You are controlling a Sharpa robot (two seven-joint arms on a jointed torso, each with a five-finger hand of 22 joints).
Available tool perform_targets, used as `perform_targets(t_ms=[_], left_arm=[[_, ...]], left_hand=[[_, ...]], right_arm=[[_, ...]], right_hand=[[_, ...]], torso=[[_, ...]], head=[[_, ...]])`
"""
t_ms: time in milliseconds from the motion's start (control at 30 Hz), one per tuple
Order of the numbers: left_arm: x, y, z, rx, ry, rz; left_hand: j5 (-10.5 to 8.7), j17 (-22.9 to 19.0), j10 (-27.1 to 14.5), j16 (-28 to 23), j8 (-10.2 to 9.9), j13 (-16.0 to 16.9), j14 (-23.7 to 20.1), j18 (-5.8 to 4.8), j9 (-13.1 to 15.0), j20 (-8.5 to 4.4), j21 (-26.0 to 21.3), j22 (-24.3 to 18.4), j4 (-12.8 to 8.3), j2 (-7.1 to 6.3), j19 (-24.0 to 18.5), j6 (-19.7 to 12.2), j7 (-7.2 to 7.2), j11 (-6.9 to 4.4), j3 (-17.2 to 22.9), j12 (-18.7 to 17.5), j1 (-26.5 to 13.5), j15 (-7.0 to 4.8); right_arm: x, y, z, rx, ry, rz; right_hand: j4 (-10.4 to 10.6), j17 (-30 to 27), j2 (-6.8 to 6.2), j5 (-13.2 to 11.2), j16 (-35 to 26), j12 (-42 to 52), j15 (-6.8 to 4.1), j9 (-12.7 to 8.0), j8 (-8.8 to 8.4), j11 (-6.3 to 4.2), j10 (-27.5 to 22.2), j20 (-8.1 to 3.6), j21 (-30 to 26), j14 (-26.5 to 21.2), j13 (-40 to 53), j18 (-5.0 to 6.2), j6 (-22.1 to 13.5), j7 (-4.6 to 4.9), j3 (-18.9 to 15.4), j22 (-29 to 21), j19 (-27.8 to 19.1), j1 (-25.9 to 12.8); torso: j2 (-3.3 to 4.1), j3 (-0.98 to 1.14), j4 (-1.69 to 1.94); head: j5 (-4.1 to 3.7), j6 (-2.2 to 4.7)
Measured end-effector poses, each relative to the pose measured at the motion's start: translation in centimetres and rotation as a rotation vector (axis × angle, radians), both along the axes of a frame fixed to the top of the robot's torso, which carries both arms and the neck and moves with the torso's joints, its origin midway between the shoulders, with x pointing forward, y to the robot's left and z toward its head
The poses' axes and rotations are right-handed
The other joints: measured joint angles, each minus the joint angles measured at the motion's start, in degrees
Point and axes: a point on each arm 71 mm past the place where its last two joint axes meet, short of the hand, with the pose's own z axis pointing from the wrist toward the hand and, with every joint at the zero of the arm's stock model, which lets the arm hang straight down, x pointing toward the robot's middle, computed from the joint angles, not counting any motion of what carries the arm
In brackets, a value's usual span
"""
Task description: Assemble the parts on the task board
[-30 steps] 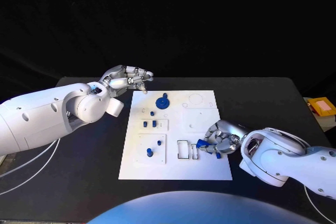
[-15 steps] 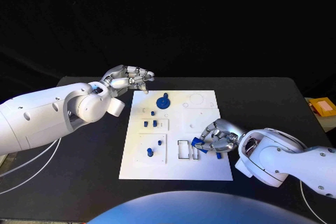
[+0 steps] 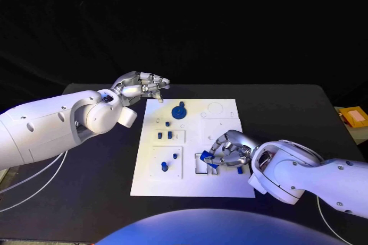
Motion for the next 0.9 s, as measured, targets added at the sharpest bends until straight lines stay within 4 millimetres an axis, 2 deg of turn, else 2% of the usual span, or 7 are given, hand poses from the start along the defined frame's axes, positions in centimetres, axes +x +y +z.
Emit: perform_targets(t_ms=[200, 467, 533, 600, 667, 700, 900], left_arm=[[0.0, -0.1, 0.0, -0.001, 0.001, -0.003], [-0.1, 0.0, 0.0, -0.001, 0.002, -0.005], [-0.1, 0.0, 0.0, -0.001, 0.002, -0.005], [-0.1, 0.0, 0.0, -0.001, 0.003, -0.005], [-0.1, 0.0, 0.0, -0.001, 0.003, -0.006], [-0.1, 0.0, 0.0, -0.001, 0.003, -0.006], [-0.1, 0.0, 0.0, 0.0, 0.005, -0.006]], left_hand=[[0.0, -0.05, 0.0, 0.0, 0.0, -0.06, 0.0, 0.0, 0.0, 0.0, 0.0, 0.0, 0.0, 0.0, 0.0, 0.0, 0.0, 0.0, 0.0, 0.0, 0.0, 0.0], [0.0, -0.05, 0.0, 0.0, 0.0, -0.05, 0.0, 0.0, -0.01, 0.0, 0.0, 0.0, 0.0, 0.0, 0.0, 0.0, 0.0, 0.0, 0.0, 0.0, 0.0, 0.0], [0.0, -0.05, 0.0, 0.0, 0.0, -0.05, 0.0, 0.0, -0.01, 0.0, 0.0, 0.0, 0.0, 0.0, 0.0, 0.0, 0.0, 0.0, 0.0, 0.0, 0.0, 0.0], [0.0, -0.05, 0.0, 0.0, 0.0, -0.05, 0.0, 0.0, -0.01, 0.0, 0.0, 0.0, 0.0, 0.0, 0.0, 0.0, 0.0, 0.0, 0.0, 0.0, 0.0, 0.0], [0.0, -0.05, 0.0, 0.0, 0.0, -0.05, 0.0, 0.0, -0.01, 0.0, 0.0, 0.0, 0.0, 0.0, 0.0, 0.0, 0.0, 0.0, 0.0, 0.0, 0.0, 0.0], [0.0, -0.05, 0.0, 0.0, 0.0, -0.05, 0.0, 0.0, -0.01, 0.0, 0.0, 0.0, 0.0, 0.0, 0.0, 0.0, 0.0, 0.0, 0.0, 0.0, 0.0, 0.0], [0.0, -0.05, -0.2, 0.0, 0.0, -0.05, 0.0, 0.0, -0.01, 0.0, 0.0, 0.0, 0.17, 0.0, 0.0, 0.0, 0.0, 0.21, -0.17, 0.0, 0.0, 0.0]], right_arm=[[0.4, 0.8, -0.3, -0.002, -0.007, 0.011], [0.9, 1.1, -0.9, -0.015, -0.008, 0.015], [1.0, 1.2, -1.0, -0.018, -0.011, 0.019], [1.1, 1.4, -1.0, -0.021, -0.012, 0.023], [1.1, 1.5, -1.1, -0.025, -0.012, 0.028], [1.1, 1.6, -1.2, -0.027, -0.012, 0.031], [1.2, 1.7, -1.3, -0.041, -0.014, 0.041]], right_hand=[[-0.01, 0.0, -0.14, -0.1, 0.0, 0.0, 0.0, 0.01, 0.08, 0.0, 0.0, 0.0, 0.0, 0.0, -0.01, 0.0, 0.0, 0.0, 0.31, 0.0, 0.0, -0.42], [-0.01, 0.0, -0.68, -0.18, 0.0, -0.27, 0.0, 0.08, 1.8, 0.0, 0.0, 0.0, 0.0, 0.0, -0.01, 0.0, 0.0, 0.0, 0.31, -0.01, 0.0, -0.96], [0.0, 0.0, -1.02, -0.44, 0.0, -0.45, 0.0, 1.51, 2.07, 0.0, 0.0, 0.0, 0.0, 0.0, -0.01, 0.0, 0.0, -0.01, 0.62, 0.01, 0.0, -1.31], [0.0, 0.0, -1.13, -0.76, 0.0, -0.61, 0.0, 4.98, 2.07, 0.0, 0.0, 0.0, 0.0, 0.0, -0.02, 0.0, 0.01, -0.01, 0.75, 0.04, 0.0, -1.73], [0.0, 0.0, -1.6, -1.36, 0.0, -0.61, 0.0, 10.0, 2.07, 0.0, 0.0, 0.0, 0.0, 0.0, -0.01, 0.0, 0.02, -0.03, 0.76, 0.04, 0.0, -3.14], [0.0, 0.0, -1.63, -1.92, 0.0, -0.61, 0.0, 11.26, 2.08, 0.0, 0.0, 0.0, 0.0, 0.0, -0.02, 0.0, 0.04, -0.05, 0.76, 0.04, 0.0, -3.64], [0.01, 0.0, -1.75, -4.8, 0.0, -0.83, 0.0, 12.41, 3.47, 0.0, 0.0, 0.01, 0.0, 0.0, -0.02, 0.0, 1.83, -1.01, 0.77, 0.04, 0.0, -7.19]], torso=[[0.01, 0.0, 0.03], [0.02, -0.03, 0.07], [0.02, -0.03, 0.07], [0.02, -0.03, 0.04], [0.01, -0.03, 0.03], [0.01, -0.04, 0.03], [-0.01, -0.05, 0.0]], head=[[-0.03, 0.01], [0.22, 0.01], [0.26, 0.01], [0.3, 0.01], [0.31, 0.01], [0.31, 0.01], [0.4, 0.01]])
